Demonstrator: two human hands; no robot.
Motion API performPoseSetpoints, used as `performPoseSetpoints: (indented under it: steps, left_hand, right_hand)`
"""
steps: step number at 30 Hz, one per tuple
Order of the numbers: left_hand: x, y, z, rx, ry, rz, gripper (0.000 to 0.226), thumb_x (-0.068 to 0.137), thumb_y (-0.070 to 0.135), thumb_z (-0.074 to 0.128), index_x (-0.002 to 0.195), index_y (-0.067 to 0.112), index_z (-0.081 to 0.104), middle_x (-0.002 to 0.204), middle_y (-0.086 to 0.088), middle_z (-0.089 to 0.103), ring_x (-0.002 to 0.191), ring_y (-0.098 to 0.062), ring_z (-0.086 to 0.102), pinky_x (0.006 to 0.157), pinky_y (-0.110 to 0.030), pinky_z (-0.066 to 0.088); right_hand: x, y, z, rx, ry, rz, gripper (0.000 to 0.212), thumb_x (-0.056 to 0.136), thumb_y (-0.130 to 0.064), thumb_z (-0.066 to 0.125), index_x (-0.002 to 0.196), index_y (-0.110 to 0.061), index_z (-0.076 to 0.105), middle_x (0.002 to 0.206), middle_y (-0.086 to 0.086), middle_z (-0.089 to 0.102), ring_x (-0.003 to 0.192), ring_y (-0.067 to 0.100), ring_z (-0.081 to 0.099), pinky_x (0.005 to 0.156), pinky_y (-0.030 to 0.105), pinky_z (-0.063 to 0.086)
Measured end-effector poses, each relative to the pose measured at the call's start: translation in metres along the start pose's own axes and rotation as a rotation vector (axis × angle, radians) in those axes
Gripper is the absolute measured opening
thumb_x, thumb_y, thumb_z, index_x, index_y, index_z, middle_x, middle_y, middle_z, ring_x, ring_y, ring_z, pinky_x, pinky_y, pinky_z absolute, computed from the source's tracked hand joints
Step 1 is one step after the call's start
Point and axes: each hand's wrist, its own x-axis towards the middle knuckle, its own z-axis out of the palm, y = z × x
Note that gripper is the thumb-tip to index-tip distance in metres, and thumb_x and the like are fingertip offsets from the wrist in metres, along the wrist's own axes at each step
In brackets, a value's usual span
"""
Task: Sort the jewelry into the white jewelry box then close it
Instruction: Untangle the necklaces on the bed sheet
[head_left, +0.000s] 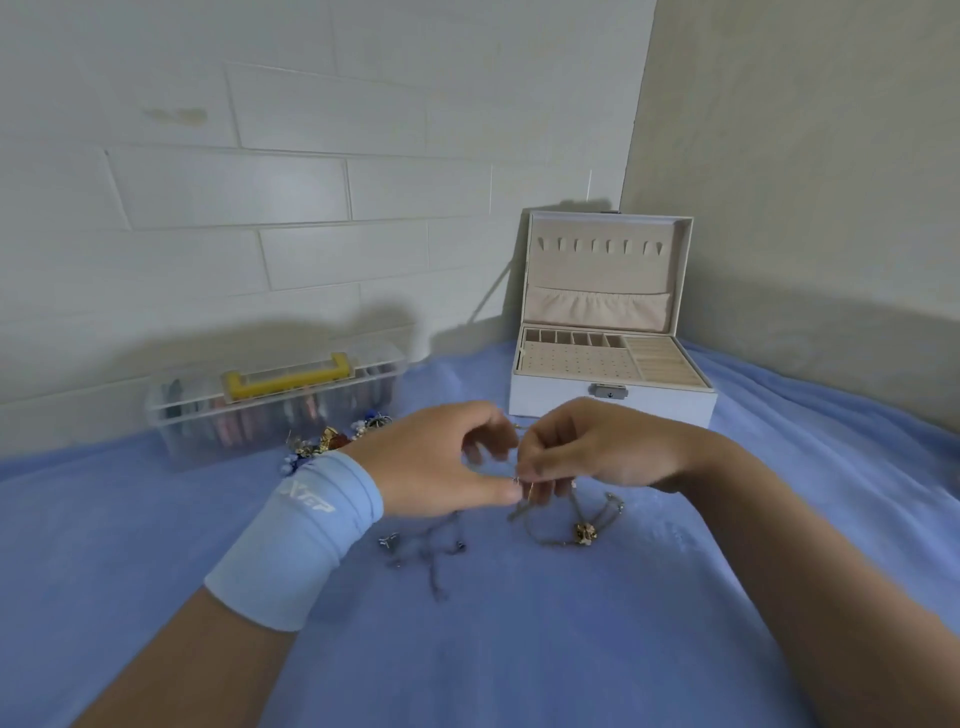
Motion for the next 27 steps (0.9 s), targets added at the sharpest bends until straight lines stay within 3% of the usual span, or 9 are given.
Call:
performPoseSetpoints:
  steps: [2, 5, 7, 10, 14, 16, 19, 22, 27]
  left_hand:
    - [0.007, 0.006, 0.006, -0.191, 0.042, 0.052, 0.036, 0.082, 0.034, 0.078, 0.112, 0.032, 0.058, 0.096, 0.016, 0.072, 0.087, 0.002, 0.064, 0.071, -0.013, 0.044]
    - [0.017, 0.007, 0.011, -0.317, 0.074, 0.014, 0.022, 0.088, 0.026, 0.073, 0.108, 0.027, 0.063, 0.075, 0.015, 0.072, 0.069, -0.004, 0.062, 0.07, -0.021, 0.048]
    - [0.022, 0.006, 0.007, -0.35, 0.046, 0.0, 0.008, 0.093, 0.022, 0.065, 0.098, 0.024, 0.071, 0.067, 0.016, 0.067, 0.063, -0.007, 0.055, 0.067, -0.022, 0.045]
    - [0.031, 0.013, -0.009, -0.391, 0.061, 0.022, 0.023, 0.098, 0.015, 0.055, 0.084, 0.021, 0.073, 0.066, 0.017, 0.064, 0.064, -0.007, 0.052, 0.066, -0.016, 0.041]
    - [0.046, 0.026, -0.035, -0.789, 0.136, 0.056, 0.033, 0.094, 0.011, 0.043, 0.063, 0.011, 0.052, 0.071, -0.002, 0.064, 0.074, -0.016, 0.057, 0.07, -0.022, 0.045]
    - [0.053, 0.027, -0.043, -1.0, 0.14, 0.074, 0.034, 0.098, 0.012, 0.038, 0.064, 0.012, 0.043, 0.065, -0.006, 0.055, 0.071, -0.022, 0.059, 0.071, -0.027, 0.048]
    - [0.06, 0.027, -0.05, -1.096, 0.169, 0.093, 0.03, 0.097, 0.019, 0.042, 0.067, 0.014, 0.045, 0.057, -0.002, 0.036, 0.054, -0.022, 0.048, 0.06, -0.03, 0.041]
    - [0.067, 0.029, -0.053, -1.167, 0.227, 0.108, 0.03, 0.097, 0.019, 0.043, 0.069, 0.015, 0.05, 0.048, 0.004, 0.026, 0.046, -0.017, 0.03, 0.052, -0.027, 0.032]
    - [0.074, 0.033, -0.056, -1.213, 0.218, 0.153, 0.037, 0.101, 0.022, 0.045, 0.069, 0.017, 0.062, 0.043, 0.009, 0.02, 0.042, -0.011, 0.022, 0.05, -0.024, 0.023]
  right_hand:
    - [0.0, 0.004, -0.008, 0.133, 0.05, -0.022, 0.016, 0.096, -0.018, 0.067, 0.087, -0.007, 0.073, 0.082, 0.011, 0.074, 0.082, 0.025, 0.071, 0.089, 0.039, 0.056]
    - [0.0, 0.01, -0.015, 0.239, 0.105, -0.044, 0.027, 0.097, -0.019, 0.065, 0.092, 0.008, 0.066, 0.074, 0.013, 0.065, 0.074, 0.029, 0.067, 0.083, 0.04, 0.055]
    - [-0.001, 0.011, -0.017, 0.289, 0.112, -0.075, 0.023, 0.098, -0.019, 0.062, 0.089, 0.002, 0.065, 0.068, 0.008, 0.058, 0.067, 0.028, 0.063, 0.082, 0.042, 0.055]
    - [-0.003, 0.013, -0.022, 0.433, 0.073, -0.106, 0.022, 0.098, -0.024, 0.062, 0.084, -0.006, 0.061, 0.068, 0.007, 0.046, 0.056, 0.023, 0.051, 0.069, 0.039, 0.057]
    - [-0.012, 0.018, -0.038, 0.469, 0.117, -0.095, 0.018, 0.088, -0.025, 0.07, 0.083, -0.01, 0.06, 0.066, 0.0, 0.036, 0.049, 0.012, 0.027, 0.044, 0.022, 0.027]
    - [-0.015, 0.021, -0.044, 0.421, 0.161, -0.063, 0.011, 0.084, -0.017, 0.075, 0.093, -0.014, 0.069, 0.064, 0.0, 0.041, 0.047, 0.011, 0.029, 0.044, 0.021, 0.024]
    - [-0.018, 0.027, -0.048, 0.271, 0.229, 0.034, 0.024, 0.089, -0.011, 0.075, 0.113, -0.011, 0.07, 0.079, 0.005, 0.06, 0.045, 0.012, 0.042, 0.043, 0.022, 0.028]
    - [-0.02, 0.03, -0.048, 0.165, 0.227, 0.125, 0.02, 0.099, -0.024, 0.062, 0.116, -0.018, 0.073, 0.107, -0.002, 0.076, 0.047, 0.013, 0.046, 0.045, 0.022, 0.031]
    - [-0.023, 0.029, -0.049, 0.1, 0.104, 0.144, 0.037, 0.106, -0.039, 0.046, 0.112, -0.018, 0.075, 0.106, 0.0, 0.078, 0.056, 0.011, 0.042, 0.055, 0.023, 0.033]
